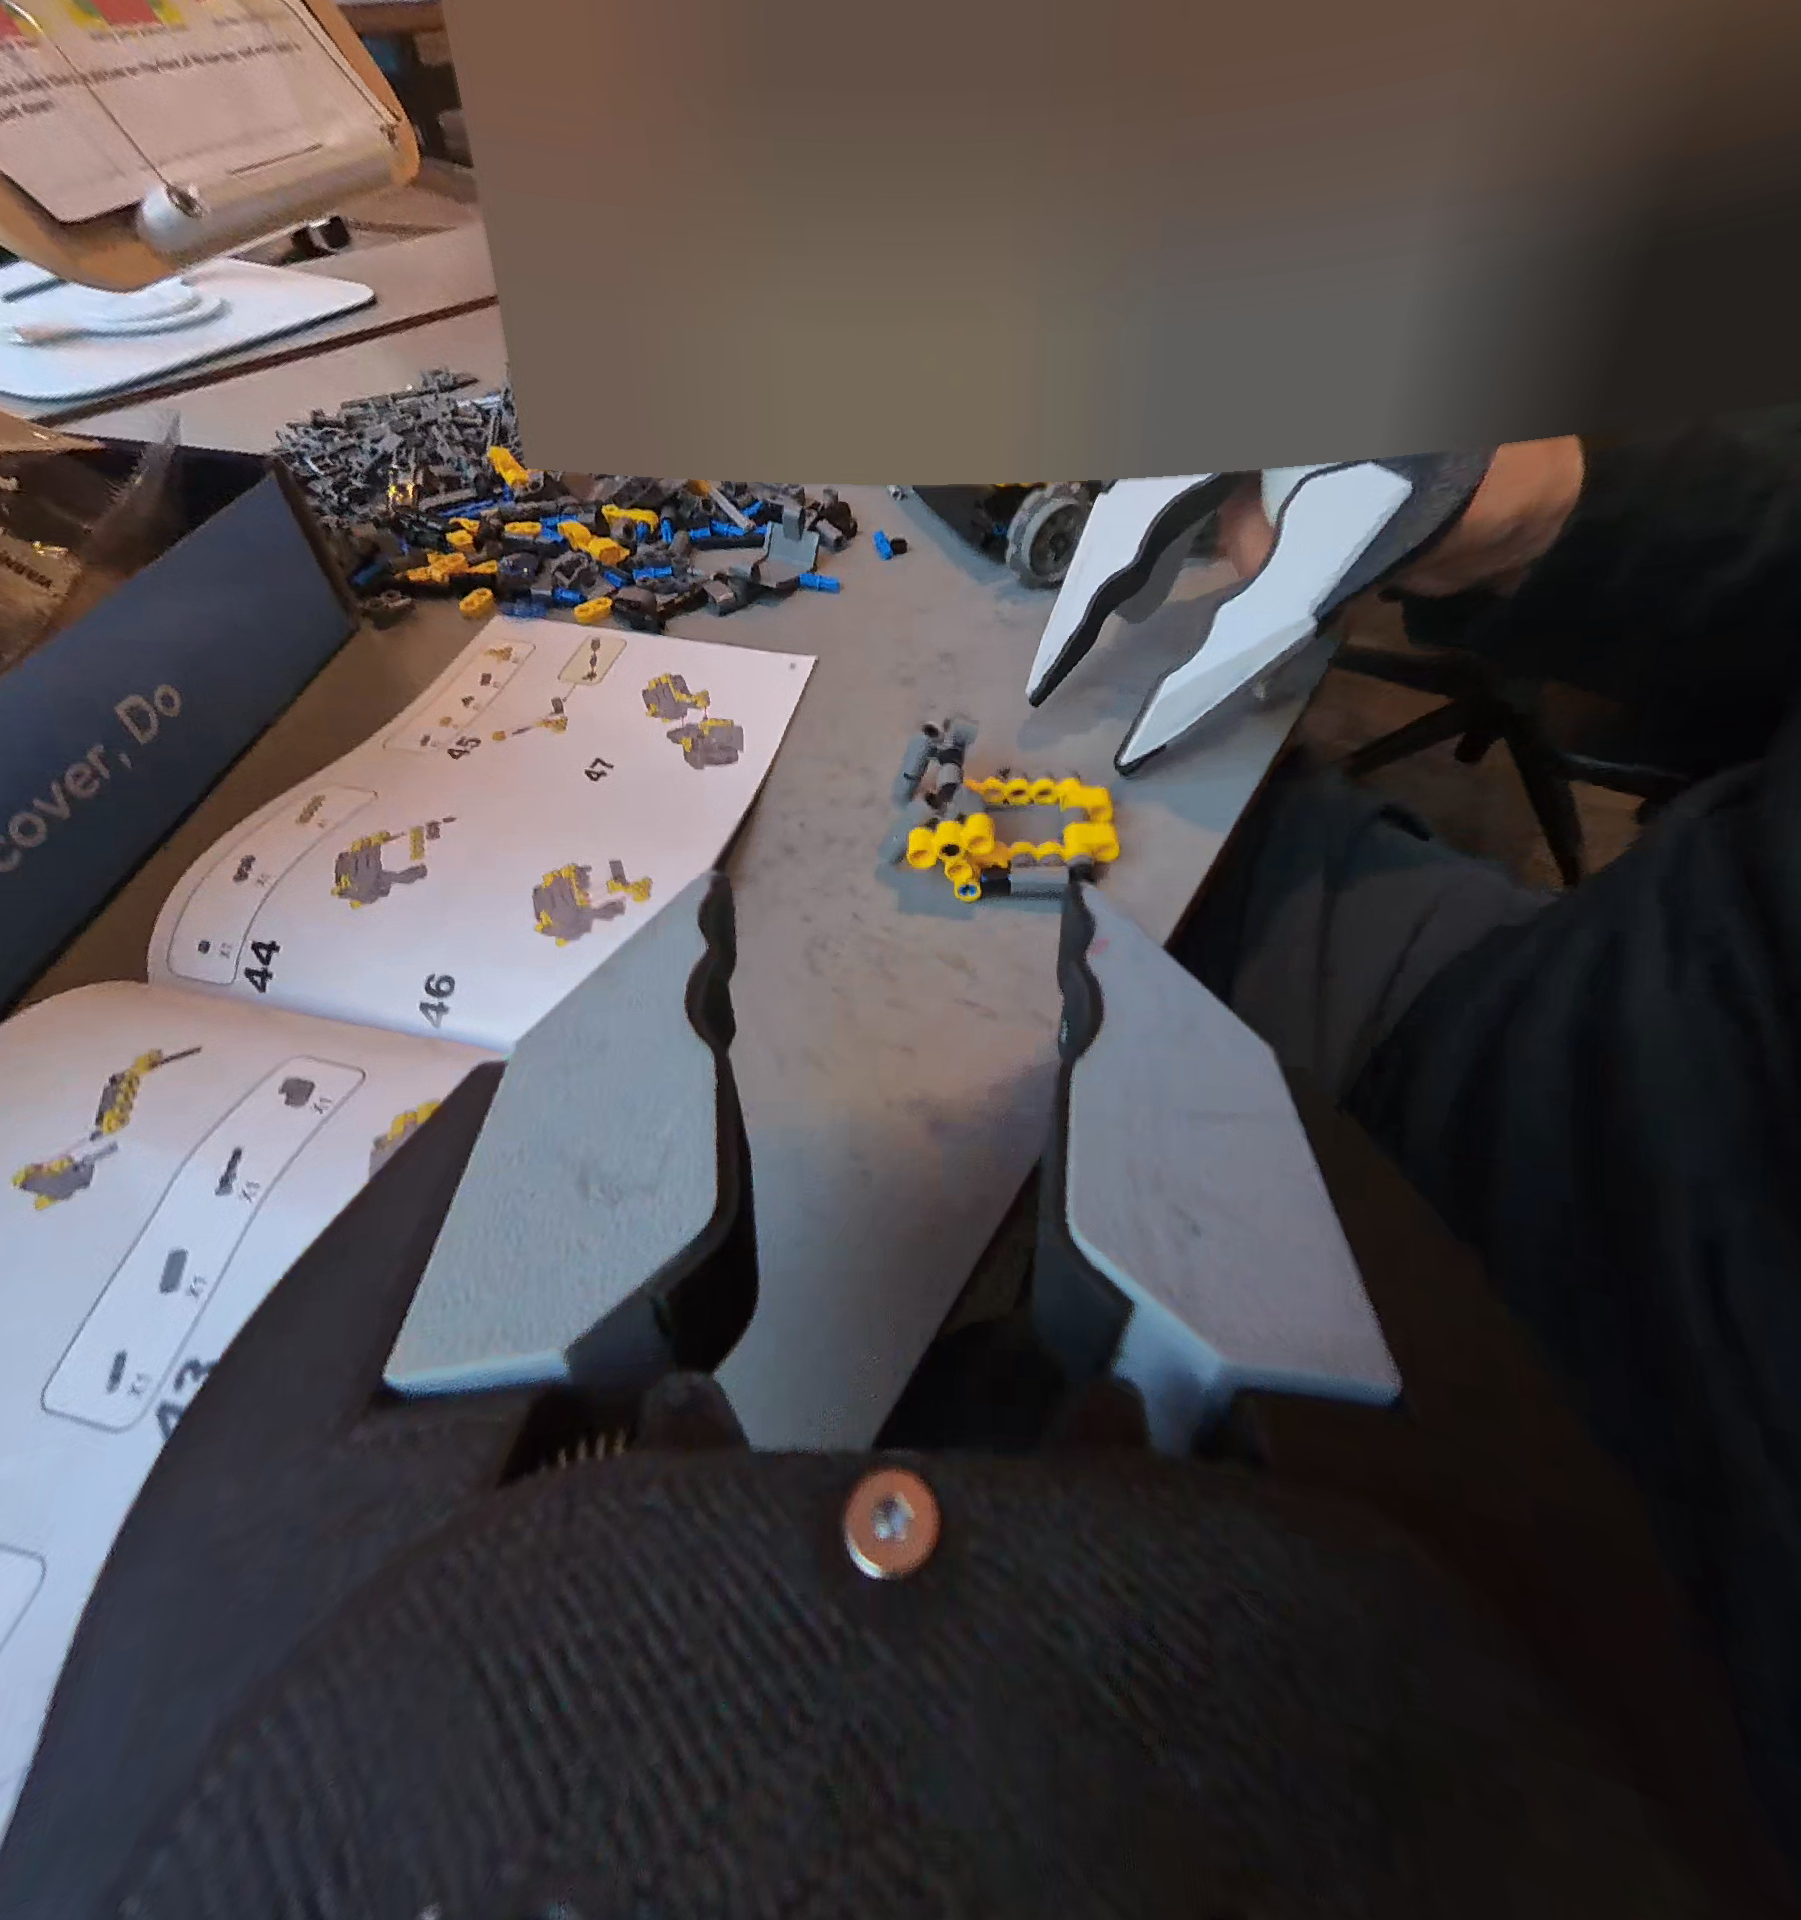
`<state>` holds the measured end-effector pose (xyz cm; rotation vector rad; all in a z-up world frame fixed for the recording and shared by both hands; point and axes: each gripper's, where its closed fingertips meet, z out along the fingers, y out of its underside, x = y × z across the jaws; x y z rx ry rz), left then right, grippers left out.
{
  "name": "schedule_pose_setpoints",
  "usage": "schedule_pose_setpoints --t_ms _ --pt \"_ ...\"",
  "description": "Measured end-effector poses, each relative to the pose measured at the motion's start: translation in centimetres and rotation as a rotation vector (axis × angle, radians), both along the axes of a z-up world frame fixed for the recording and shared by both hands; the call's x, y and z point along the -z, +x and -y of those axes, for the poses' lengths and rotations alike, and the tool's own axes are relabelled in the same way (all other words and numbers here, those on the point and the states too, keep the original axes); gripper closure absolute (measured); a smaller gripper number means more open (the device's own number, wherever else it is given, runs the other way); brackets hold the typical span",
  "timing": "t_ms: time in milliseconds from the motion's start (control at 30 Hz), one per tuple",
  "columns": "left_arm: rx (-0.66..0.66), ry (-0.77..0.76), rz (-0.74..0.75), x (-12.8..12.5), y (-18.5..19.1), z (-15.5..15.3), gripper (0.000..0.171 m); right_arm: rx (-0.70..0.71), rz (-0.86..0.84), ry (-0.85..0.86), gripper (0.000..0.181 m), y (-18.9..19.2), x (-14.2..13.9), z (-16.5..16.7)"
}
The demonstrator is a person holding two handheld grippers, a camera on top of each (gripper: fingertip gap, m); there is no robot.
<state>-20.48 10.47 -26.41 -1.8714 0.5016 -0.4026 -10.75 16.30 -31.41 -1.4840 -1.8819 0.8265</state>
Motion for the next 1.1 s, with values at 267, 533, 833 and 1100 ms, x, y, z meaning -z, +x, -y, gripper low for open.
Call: schedule_pose_setpoints --t_ms 267,533,833,1100 --pt "0.064 0.004 -0.078 0.2 -0.2 -2.6 0.111 -0.078 0.022 -0.004 0.145 -1.5 0.4 0.4" --pt "0.099 -0.011 -0.035 0.1 0.4 -2.1 0.114 -0.092 -0.008 0.0 0.14 -1.4 0.0 0.5" --pt "0.074 0.008 -0.215 3.1 0.7 -0.3 0.121 -0.081 -0.02 0.044 0.141 -1.4 0.0 0.3" --pt "0.064 0.02 -0.24 3.6 0.9 0.2 0.12 -0.07 -0.054 0.059 0.141 -1.4 -0.4 0.2"
